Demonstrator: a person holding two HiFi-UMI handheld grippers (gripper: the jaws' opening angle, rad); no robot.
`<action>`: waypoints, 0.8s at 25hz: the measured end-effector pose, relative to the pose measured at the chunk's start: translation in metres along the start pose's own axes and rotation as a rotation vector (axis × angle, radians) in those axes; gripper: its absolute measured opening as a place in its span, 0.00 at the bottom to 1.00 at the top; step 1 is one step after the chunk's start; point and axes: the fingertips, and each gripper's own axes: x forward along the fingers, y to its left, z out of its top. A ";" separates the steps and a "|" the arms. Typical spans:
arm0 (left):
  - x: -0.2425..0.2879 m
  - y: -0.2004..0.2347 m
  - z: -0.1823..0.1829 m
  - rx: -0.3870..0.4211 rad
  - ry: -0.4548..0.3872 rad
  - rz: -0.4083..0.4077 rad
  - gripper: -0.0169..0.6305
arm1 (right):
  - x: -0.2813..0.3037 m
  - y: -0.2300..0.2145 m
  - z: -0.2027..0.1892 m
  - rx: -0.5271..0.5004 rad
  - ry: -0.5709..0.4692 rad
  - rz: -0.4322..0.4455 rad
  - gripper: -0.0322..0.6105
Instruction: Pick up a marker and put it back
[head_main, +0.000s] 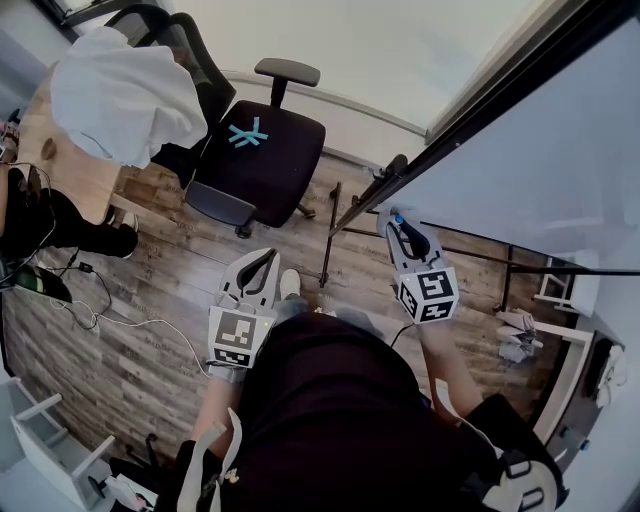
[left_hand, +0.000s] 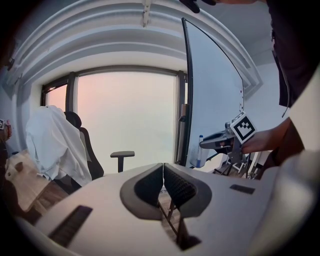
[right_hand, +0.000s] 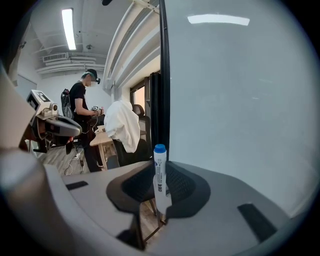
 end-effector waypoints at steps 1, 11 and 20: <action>0.000 0.000 0.000 -0.001 0.000 -0.002 0.04 | 0.001 0.001 0.000 0.000 0.001 0.003 0.17; 0.003 -0.001 0.002 0.004 -0.005 -0.017 0.04 | -0.003 0.001 0.008 0.009 -0.020 -0.006 0.18; 0.014 -0.005 0.007 0.018 -0.016 -0.064 0.04 | -0.017 0.000 0.025 0.017 -0.068 -0.037 0.19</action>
